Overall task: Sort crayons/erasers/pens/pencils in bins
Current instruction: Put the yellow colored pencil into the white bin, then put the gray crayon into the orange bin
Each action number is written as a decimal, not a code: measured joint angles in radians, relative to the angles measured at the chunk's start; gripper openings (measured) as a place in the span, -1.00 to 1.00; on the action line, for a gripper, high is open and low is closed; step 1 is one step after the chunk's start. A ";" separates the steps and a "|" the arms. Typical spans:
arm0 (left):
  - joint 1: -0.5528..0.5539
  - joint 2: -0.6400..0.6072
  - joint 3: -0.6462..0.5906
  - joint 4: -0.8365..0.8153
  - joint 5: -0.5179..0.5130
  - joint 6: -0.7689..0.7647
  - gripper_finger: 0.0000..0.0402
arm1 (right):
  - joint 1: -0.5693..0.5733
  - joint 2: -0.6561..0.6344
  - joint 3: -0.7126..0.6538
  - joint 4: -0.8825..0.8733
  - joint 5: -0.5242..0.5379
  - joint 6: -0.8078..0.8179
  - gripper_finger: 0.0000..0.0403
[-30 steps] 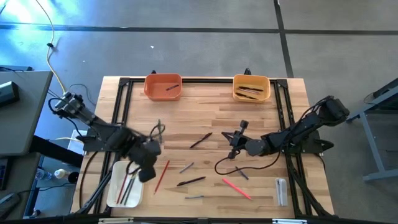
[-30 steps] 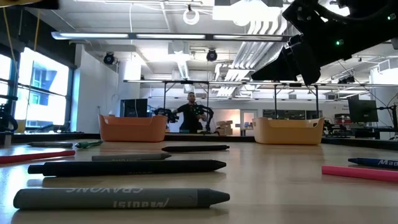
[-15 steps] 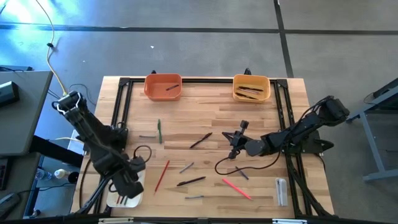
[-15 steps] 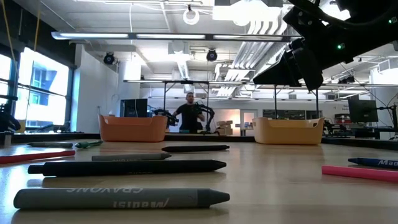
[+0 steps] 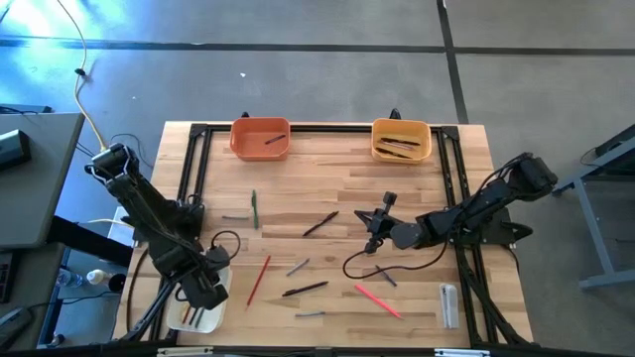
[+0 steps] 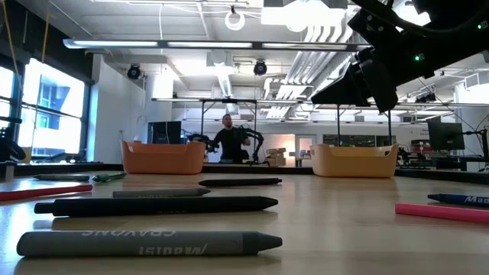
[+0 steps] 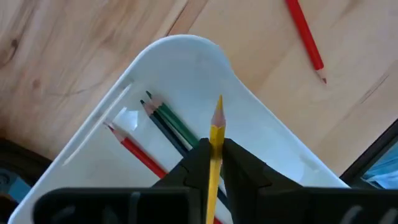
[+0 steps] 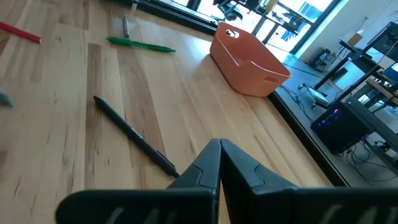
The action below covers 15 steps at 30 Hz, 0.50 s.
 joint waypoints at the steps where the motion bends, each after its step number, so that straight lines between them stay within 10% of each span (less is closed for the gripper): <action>1: 0.003 0.000 0.000 0.000 0.001 0.009 -0.82 | 0.000 0.000 0.000 0.000 0.000 0.000 -1.00; 15: 0.019 0.000 0.157 -0.121 -0.021 0.303 -0.41 | 0.000 0.000 0.000 -0.006 -0.014 0.007 -1.00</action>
